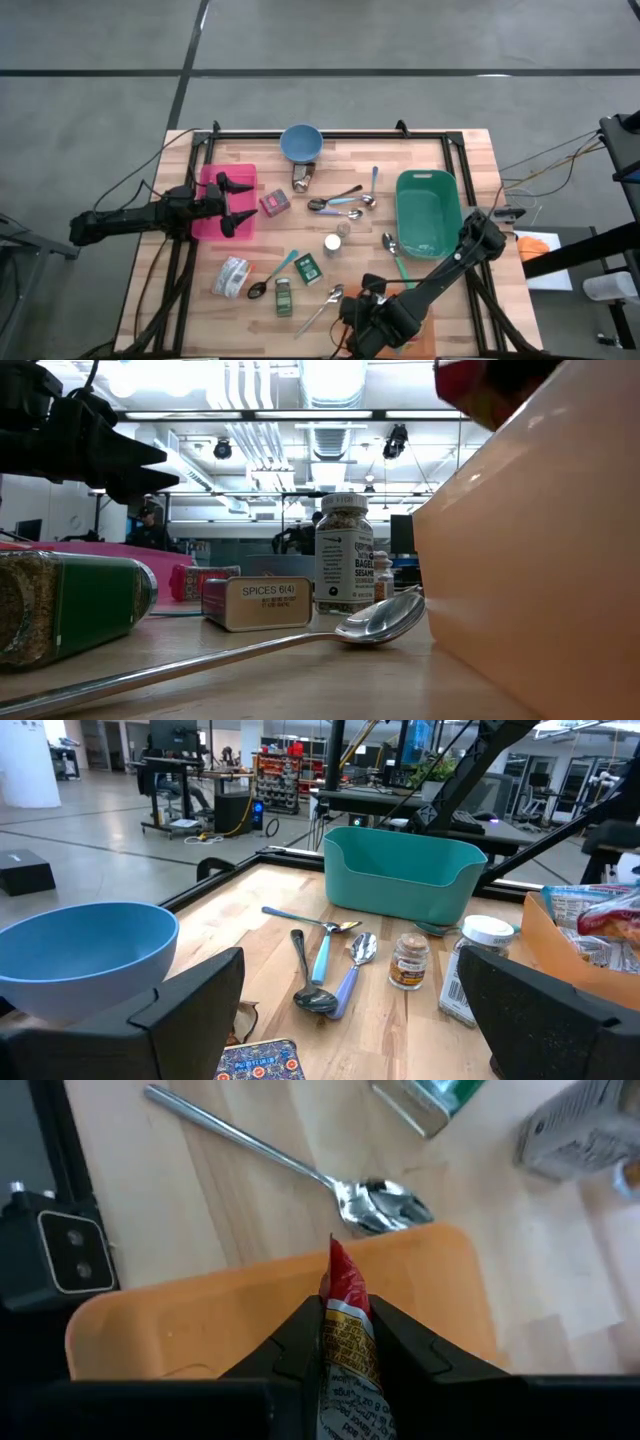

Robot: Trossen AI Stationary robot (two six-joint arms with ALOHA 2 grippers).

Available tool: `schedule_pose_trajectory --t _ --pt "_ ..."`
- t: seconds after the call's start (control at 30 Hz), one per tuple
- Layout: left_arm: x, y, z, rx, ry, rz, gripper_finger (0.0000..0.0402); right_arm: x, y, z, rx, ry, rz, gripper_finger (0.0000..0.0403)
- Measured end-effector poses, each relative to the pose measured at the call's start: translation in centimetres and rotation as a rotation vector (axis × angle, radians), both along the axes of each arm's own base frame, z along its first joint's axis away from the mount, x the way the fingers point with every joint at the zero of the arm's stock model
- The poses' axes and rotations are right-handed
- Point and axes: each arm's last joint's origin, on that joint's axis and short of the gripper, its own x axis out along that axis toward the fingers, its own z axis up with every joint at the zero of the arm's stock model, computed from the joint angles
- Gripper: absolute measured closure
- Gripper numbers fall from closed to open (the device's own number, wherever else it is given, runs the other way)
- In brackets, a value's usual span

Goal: Pick & Place Food Item
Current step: Put the red noodle pack into the orange bin

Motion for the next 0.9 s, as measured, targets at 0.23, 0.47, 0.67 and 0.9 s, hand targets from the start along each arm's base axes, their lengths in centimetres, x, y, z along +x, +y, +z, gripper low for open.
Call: schedule_pose_trajectory --t 0.23,0.47,0.67,0.9 --pt "0.0 0.0 0.0 0.000 0.000 0.000 0.0030 0.0 0.2 -1.7 0.075 0.018 0.005 0.0338" --pt "0.0 0.0 0.0 0.000 0.000 0.000 0.0030 0.2 0.5 -2.7 0.126 -0.001 0.009 0.0338" --pt "0.0 0.0 0.0 0.000 0.000 0.000 0.0030 0.3 0.3 -2.7 0.117 -0.002 0.017 0.0306" --pt "0.0 0.0 0.0 0.000 0.000 0.000 0.0030 0.4 0.3 -2.6 0.102 -0.014 0.016 0.0228"
